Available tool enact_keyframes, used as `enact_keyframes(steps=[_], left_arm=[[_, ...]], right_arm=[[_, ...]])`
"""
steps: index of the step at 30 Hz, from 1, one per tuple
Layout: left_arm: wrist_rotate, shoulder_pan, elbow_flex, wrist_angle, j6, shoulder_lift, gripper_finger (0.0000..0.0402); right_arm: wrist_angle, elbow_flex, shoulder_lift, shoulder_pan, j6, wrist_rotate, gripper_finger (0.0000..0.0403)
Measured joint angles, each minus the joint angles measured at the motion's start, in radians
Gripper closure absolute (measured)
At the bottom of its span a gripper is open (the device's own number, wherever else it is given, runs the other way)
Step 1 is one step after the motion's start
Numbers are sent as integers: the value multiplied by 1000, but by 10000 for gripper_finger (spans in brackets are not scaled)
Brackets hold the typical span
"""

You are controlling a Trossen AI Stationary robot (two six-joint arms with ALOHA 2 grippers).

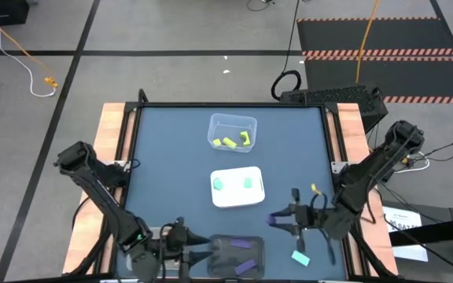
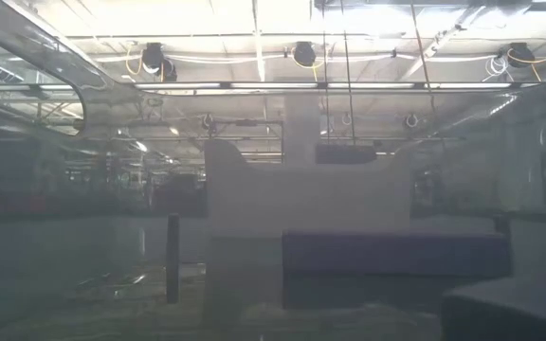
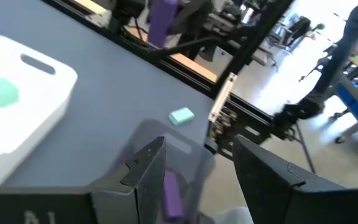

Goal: Sort & place blocks by color
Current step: Put the violet block into the black bin

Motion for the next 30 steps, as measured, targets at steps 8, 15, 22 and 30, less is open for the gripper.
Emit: enact_keyframes(steps=[8,15,22,30], left_arm=[[0,87,0,28,110,0,215],[30,131,0,83,217,0,215],[45,140,0,86,217,0,215],[45,139,0,79,223,0,215]], right_arm=[[289,0,0,-101,-307,-132,321],[291,0,2,-123,-307,-158,321],[304,2,46,-120,-230,-163,321],[538,2,304,-99,-118,-256,321]])
